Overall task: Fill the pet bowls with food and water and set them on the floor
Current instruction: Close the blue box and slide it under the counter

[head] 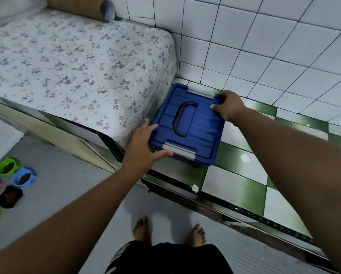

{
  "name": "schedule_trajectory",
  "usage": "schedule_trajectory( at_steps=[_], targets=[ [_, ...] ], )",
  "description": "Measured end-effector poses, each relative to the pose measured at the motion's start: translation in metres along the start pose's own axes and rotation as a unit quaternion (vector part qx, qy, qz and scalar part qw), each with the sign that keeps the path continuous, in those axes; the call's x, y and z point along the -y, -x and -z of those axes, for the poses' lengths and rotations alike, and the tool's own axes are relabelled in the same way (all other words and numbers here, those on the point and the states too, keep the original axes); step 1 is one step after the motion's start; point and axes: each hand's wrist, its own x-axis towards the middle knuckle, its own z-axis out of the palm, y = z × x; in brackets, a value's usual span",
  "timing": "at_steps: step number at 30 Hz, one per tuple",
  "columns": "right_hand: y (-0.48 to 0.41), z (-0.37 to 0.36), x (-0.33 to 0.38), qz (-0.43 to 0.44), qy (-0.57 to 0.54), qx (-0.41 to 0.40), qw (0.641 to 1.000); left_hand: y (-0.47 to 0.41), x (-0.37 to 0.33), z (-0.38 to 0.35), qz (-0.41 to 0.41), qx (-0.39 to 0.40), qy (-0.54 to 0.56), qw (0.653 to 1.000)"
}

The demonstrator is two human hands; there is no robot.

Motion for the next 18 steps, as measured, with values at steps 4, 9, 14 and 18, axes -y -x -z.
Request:
schedule_trajectory(
  at_steps=[4, 9, 14, 18],
  targets=[
    [0.006, 0.010, -0.001, 0.017, 0.039, 0.019, 0.999, 0.031, -0.016, -0.027, 0.238, -0.074, 0.211, 0.945],
    [-0.004, 0.025, 0.007, 0.050, 0.194, 0.104, 0.974, 0.044, -0.042, -0.057, 0.340, -0.066, 0.441, 0.828],
    [-0.013, 0.034, 0.000, 0.066, 0.185, 0.206, 0.959, 0.040, -0.056, -0.065, 0.331, -0.140, 0.513, 0.779],
    [-0.017, 0.036, -0.007, 0.048, 0.178, 0.239, 0.953, 0.040, -0.057, -0.063, 0.319, -0.181, 0.509, 0.779]
  ],
)
